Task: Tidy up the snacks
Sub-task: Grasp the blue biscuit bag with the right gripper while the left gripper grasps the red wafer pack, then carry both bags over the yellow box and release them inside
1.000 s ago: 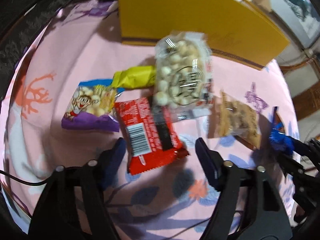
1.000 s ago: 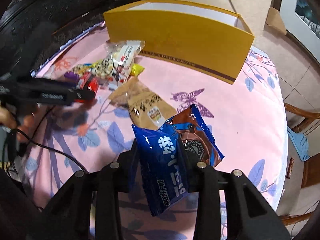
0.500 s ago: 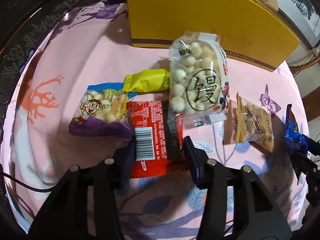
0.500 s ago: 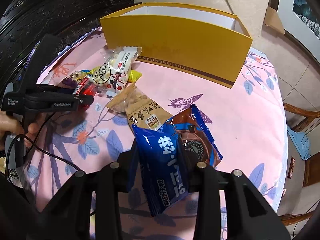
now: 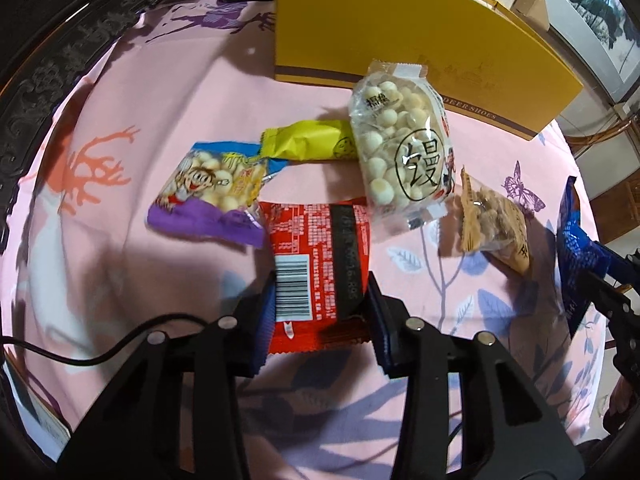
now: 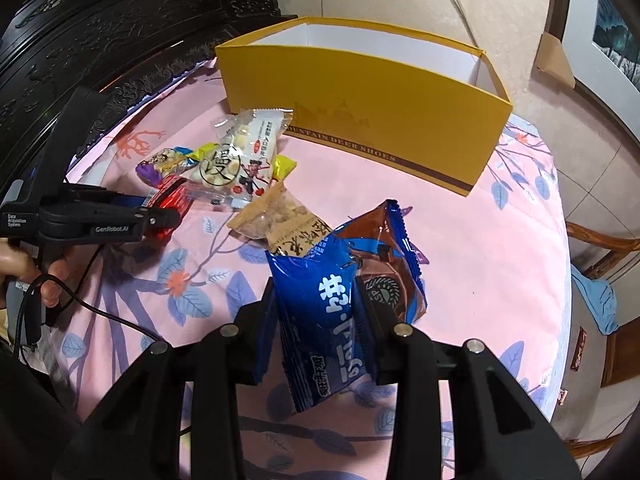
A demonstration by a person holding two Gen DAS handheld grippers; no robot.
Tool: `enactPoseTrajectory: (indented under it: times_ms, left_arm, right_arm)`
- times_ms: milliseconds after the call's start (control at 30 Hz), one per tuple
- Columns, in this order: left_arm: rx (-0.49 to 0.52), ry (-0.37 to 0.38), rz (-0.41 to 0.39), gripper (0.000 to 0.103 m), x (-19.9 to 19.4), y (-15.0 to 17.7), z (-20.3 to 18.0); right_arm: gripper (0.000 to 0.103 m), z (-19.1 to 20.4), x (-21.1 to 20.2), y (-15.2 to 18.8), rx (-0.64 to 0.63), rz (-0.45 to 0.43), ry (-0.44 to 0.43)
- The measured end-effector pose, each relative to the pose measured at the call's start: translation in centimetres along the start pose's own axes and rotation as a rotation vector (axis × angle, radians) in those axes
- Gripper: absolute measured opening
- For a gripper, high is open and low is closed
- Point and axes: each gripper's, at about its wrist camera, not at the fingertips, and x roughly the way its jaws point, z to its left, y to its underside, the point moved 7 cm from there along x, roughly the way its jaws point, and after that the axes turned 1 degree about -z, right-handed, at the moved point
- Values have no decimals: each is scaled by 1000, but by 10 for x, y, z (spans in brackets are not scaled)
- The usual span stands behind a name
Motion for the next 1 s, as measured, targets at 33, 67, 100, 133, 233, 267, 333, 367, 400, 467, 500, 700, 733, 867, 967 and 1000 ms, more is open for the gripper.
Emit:
enactPoseTrajectory:
  times_ms: [33, 67, 100, 133, 233, 267, 333, 367, 400, 467, 500, 700, 733, 867, 967, 1000]
  left_arm:
    - [-4, 2, -4, 41, -3, 1, 1]
    - [-7, 3, -10, 41, -7, 1, 2]
    - [-10, 7, -19, 41, -13, 1, 3]
    - [-10, 11, -27, 41, -17, 0, 4]
    - [-5, 17, -56, 41, -31, -3, 3]
    - [-6, 23, -66, 41, -36, -5, 2]
    - [-4, 31, -82, 41, -43, -7, -1]
    - [0, 32, -91, 41, -46, -9, -3]
    - [1, 34, -97, 41, -49, -10, -5]
    - [7, 38, -106, 41, -51, -12, -7]
    - [13, 37, -110, 41, -52, -11, -8]
    - [7, 49, -101, 41, -52, -9, -9]
    - [8, 49, -101, 41, -51, -9, -8]
    - [12, 53, -102, 41, -52, -9, -8]
    - [6, 52, -101, 41, -51, -9, -7]
    - [4, 51, -100, 41, -51, -9, -7]
  right_arm:
    - [36, 2, -1, -1, -2, -4, 0]
    - [36, 3, -3, -4, -7, -11, -1]
    - [36, 4, -5, -6, -12, -18, -2]
    - [36, 5, -6, -8, -15, -22, -2]
    - [35, 8, -12, -15, -37, -47, 3]
    - [35, 9, -15, -18, -43, -60, 5]
    - [33, 11, -17, -22, -58, -75, 6]
    - [32, 12, -17, -23, -74, -76, 8]
    - [31, 14, -16, -22, -85, -74, 10]
    - [30, 16, -11, -18, -97, -56, 6]
    - [30, 16, -9, -16, -103, -49, 16]
    - [48, 19, 13, -5, -217, 11, 134]
    - [51, 18, 18, -3, -230, 20, 147]
    - [52, 16, 46, 11, -265, 82, 166]
    - [44, 11, 52, 17, -271, 79, 199]
    - [40, 10, 51, 17, -275, 81, 205]
